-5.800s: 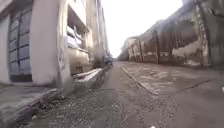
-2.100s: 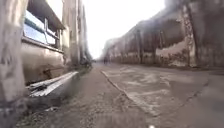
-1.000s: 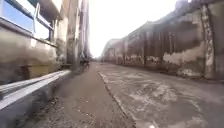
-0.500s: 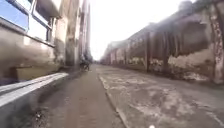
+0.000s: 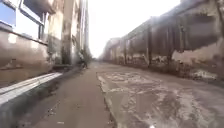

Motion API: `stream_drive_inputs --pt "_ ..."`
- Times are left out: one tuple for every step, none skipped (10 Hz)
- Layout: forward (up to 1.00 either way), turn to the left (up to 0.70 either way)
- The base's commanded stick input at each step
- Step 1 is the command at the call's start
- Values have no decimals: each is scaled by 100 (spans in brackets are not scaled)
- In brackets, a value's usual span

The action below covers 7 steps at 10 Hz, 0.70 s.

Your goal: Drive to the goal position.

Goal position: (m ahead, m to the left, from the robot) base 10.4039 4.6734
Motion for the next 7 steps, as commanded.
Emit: stream_drive_inputs --pt "85 0" --pt "85 0" --pt "85 0" --pt "85 0" --pt "85 0" --pt "85 0" --pt "85 0"
